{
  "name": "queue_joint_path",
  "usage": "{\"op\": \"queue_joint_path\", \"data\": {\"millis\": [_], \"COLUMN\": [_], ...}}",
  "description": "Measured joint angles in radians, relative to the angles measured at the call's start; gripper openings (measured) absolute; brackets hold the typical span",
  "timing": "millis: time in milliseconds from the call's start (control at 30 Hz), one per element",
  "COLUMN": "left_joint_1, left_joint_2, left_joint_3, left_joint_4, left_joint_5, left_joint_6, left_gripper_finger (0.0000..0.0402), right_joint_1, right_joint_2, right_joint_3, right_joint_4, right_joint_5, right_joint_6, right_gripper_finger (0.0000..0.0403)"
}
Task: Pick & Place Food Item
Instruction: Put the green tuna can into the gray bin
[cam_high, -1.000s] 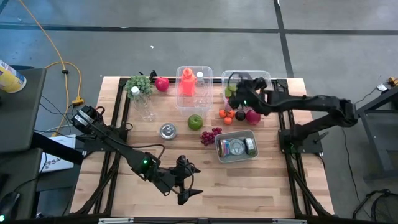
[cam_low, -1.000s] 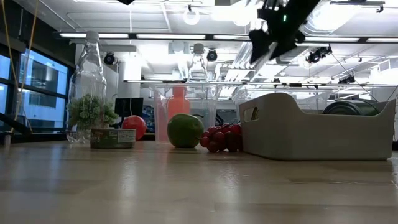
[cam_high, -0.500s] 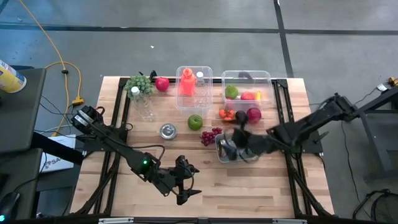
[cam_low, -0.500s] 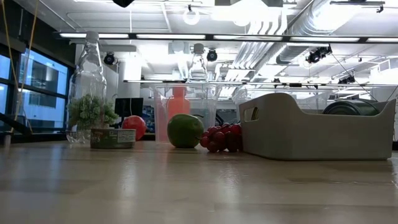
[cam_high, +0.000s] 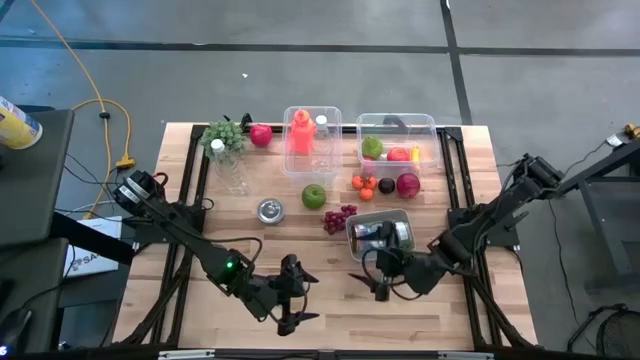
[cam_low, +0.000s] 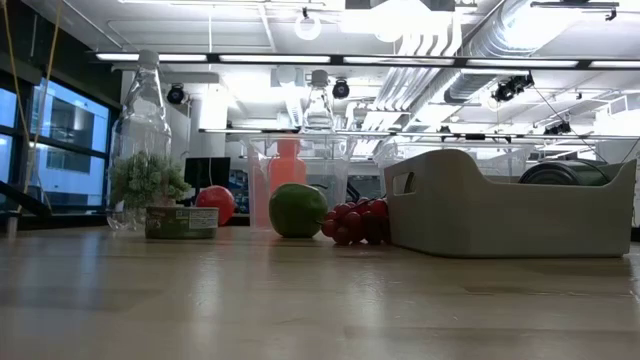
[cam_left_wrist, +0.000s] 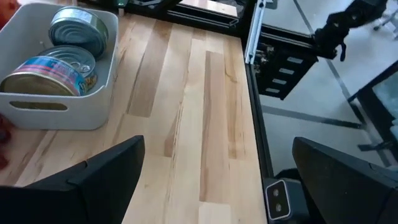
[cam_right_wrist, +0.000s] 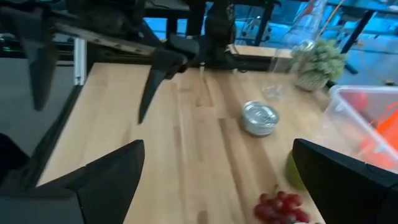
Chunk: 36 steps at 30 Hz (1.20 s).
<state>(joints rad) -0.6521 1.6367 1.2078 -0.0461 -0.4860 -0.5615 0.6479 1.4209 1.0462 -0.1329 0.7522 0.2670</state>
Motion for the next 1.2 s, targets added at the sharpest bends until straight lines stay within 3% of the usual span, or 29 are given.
{"op": "queue_joint_path", "data": {"millis": [500,667,900,1200], "left_joint_1": [0.001,0.001,-0.025,-0.09], "left_joint_2": [0.0,0.0,0.0,0.0], "left_joint_3": [0.0,0.0,0.0,0.0], "left_joint_4": [-0.008,-0.007,-0.011,-0.184], "left_joint_5": [-0.001,-0.001,-0.002,-0.001], "left_joint_6": [0.12,0.172,0.167,0.157], "left_gripper_finger": [0.0397,0.0397,0.0397,0.0397], "right_joint_1": [0.057,0.059,0.059,0.056], "right_joint_2": [0.093,0.093,0.1,0.164], "right_joint_3": [0.0,0.0,0.0,0.0], "right_joint_4": [0.018,0.086,0.117,0.125], "right_joint_5": [-0.078,-0.179,-0.214,-0.219], "right_joint_6": [0.155,0.154,0.148,0.121], "right_gripper_finger": [0.0397,0.0398,0.0398,0.0398]}}
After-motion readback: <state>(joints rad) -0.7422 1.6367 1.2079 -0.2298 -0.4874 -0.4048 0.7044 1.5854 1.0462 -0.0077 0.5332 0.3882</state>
